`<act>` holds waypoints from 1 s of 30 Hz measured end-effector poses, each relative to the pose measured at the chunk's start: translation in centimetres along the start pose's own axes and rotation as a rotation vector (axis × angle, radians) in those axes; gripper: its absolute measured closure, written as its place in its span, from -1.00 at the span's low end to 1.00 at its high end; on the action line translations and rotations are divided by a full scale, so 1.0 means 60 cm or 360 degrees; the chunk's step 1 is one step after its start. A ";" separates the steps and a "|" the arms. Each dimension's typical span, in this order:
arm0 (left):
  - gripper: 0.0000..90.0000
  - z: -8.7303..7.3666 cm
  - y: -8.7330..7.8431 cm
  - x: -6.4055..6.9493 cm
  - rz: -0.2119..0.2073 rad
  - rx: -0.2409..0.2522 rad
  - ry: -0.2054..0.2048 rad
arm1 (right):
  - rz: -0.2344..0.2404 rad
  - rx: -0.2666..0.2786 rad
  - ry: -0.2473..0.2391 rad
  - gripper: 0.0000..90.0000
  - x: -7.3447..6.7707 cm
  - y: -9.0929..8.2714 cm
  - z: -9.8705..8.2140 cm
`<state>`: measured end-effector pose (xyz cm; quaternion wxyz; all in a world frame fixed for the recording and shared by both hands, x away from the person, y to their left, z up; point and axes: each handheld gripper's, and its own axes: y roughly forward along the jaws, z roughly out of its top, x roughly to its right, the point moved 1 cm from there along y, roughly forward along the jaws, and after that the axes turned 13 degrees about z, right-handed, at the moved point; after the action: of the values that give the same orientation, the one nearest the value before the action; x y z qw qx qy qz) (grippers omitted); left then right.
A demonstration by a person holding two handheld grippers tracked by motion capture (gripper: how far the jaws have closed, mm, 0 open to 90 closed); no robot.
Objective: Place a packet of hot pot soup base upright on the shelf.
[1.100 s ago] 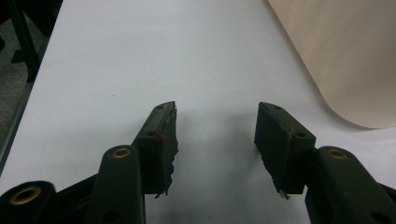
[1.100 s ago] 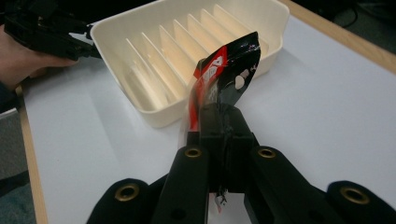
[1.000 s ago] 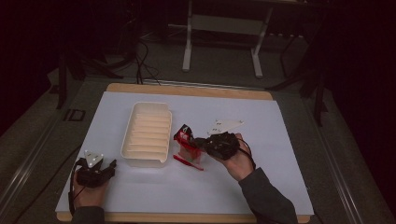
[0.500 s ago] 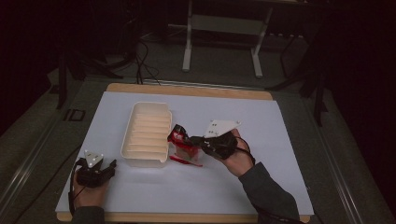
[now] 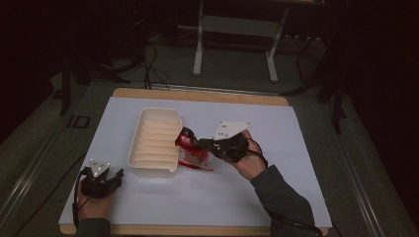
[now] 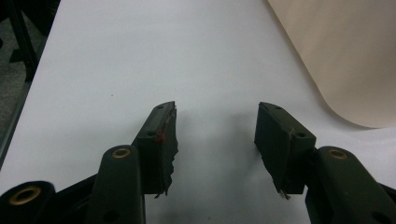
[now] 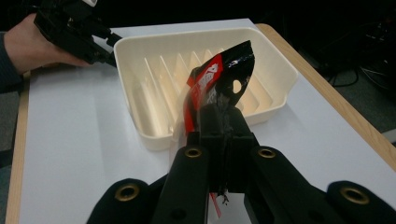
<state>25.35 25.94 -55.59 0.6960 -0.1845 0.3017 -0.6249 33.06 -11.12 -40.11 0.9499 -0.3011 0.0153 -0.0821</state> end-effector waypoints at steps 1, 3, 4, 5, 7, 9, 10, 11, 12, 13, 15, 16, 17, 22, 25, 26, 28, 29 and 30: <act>0.08 0.000 0.000 0.000 -0.0001 -0.0001 -0.0001 | 0.0002 0.0005 0.0001 0.99 0.001 0.001 0.001; 0.08 0.000 0.000 0.000 -0.0002 -0.0001 0.0000 | 0.0005 0.0010 -0.0002 0.99 0.003 0.004 0.004; 0.08 0.000 0.000 0.000 -0.0002 -0.0001 0.0000 | 0.0006 0.0013 -0.0007 0.99 0.004 0.005 0.005; 0.08 0.000 0.000 0.000 -0.0002 -0.0002 0.0000 | 0.0007 0.0018 -0.0006 0.99 0.006 0.006 0.006; 0.08 0.000 0.000 0.000 -0.0003 -0.0003 0.0000 | 0.0012 0.0030 -0.0002 0.99 0.008 0.007 0.008; 0.08 0.000 0.000 0.000 -0.0002 -0.0003 0.0000 | 0.0014 0.0040 0.0001 0.99 0.010 0.008 0.010; 0.08 0.000 0.000 0.000 -0.0002 -0.0003 0.0000 | 0.0017 0.0041 -0.0003 0.99 0.011 0.009 0.011; 0.08 0.000 0.000 0.000 -0.0003 -0.0003 -0.0001 | 0.0017 0.0046 -0.0001 0.99 0.012 0.009 0.012; 0.08 0.000 0.000 0.000 -0.0002 -0.0003 -0.0001 | 0.0017 0.0053 -0.0003 0.99 0.013 0.010 0.013; 0.08 0.000 0.000 0.000 -0.0002 -0.0003 -0.0001 | 0.0017 0.0057 -0.0003 0.99 0.014 0.010 0.014; 0.08 0.000 0.000 0.000 -0.0002 -0.0003 0.0000 | 0.0022 0.0067 -0.0005 0.99 0.015 0.009 0.017; 0.08 0.000 0.000 0.000 -0.0002 -0.0003 -0.0001 | 0.0022 0.0079 -0.0006 0.99 0.015 0.009 0.019; 0.08 0.000 0.000 0.000 -0.0001 -0.0003 -0.0001 | 0.0023 0.0079 -0.0008 0.99 0.015 0.008 0.020; 0.08 0.000 0.000 0.000 -0.0002 -0.0001 -0.0002 | 0.0031 0.0086 -0.0021 0.99 0.016 0.015 0.030; 0.08 0.000 0.000 0.000 -0.0002 -0.0002 -0.0002 | 0.0038 0.0089 -0.0024 0.99 0.016 0.020 0.033; 0.08 0.000 0.000 0.000 -0.0003 -0.0002 -0.0001 | 0.0046 0.0098 -0.0024 0.99 0.017 0.025 0.036; 0.08 0.000 0.000 -0.001 -0.0004 -0.0002 -0.0005 | 0.0059 0.0111 -0.0022 0.99 0.017 0.031 0.040; 0.08 0.000 0.001 -0.001 -0.0003 0.0000 -0.0008 | 0.0059 0.0112 -0.0021 0.99 0.017 0.033 0.041; 0.08 0.000 0.001 -0.001 -0.0003 0.0000 -0.0008 | 0.0065 0.0114 -0.0022 0.99 0.017 0.036 0.042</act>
<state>25.38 26.00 -55.61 0.6962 -0.1864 0.2996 -0.6251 34.60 -8.08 -39.25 0.9617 -0.2671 0.0120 -0.0611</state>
